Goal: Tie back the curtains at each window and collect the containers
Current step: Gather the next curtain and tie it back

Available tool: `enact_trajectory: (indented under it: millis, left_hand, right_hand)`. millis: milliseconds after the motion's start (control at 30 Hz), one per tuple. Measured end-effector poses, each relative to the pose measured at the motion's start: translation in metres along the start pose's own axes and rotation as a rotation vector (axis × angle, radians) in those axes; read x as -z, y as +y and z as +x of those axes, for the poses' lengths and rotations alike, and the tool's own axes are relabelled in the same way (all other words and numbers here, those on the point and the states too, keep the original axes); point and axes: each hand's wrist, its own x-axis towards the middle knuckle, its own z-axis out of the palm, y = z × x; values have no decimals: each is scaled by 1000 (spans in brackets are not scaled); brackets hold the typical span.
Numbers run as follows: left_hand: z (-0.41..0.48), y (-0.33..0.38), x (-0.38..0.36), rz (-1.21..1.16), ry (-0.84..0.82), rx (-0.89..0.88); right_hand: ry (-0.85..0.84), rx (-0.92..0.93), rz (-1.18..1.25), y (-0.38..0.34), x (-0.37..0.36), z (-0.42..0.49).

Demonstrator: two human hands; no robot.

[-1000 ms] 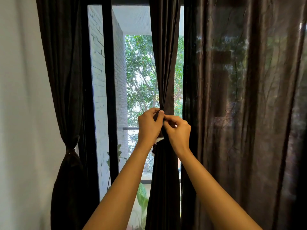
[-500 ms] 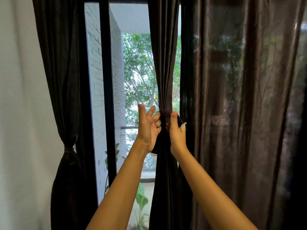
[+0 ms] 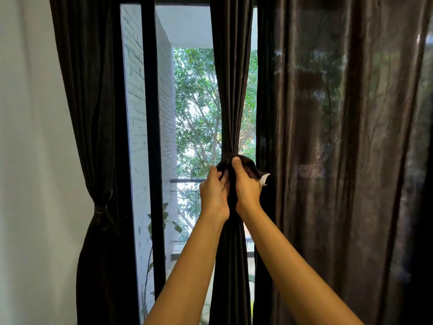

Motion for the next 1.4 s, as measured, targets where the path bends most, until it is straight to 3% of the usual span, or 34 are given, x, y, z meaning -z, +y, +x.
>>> enact_trajectory:
  millis: [300,600,733,867,1033,1133,1300,1400]
  left_hand:
    - [6,16,-4,46,-72,125]
    - [11,8,-3,18,-1,-3]
    - [21,8,2,234,-10,-154]
    - [37,6,6,560,60,-494]
    - [37,-5,8,547,128,-703]
    - [40,-9,5,410,133,-652]
    - [49,-4,3,78,111,-352]
    - [52,-5,5,159,129,-345]
  right_hand:
    - [4,41,-22,-5,0,6]
    - [-23,-211,258,-1,-8,4]
    - [-15,-11,142,5,-6,13]
    - [3,112,20,14,-8,21]
    - [90,291,-171,24,-10,22]
    - [138,353,-192,32,-12,26]
    - [192,324,-195,35,-14,31]
    - [185,302,-241,33,-13,31]
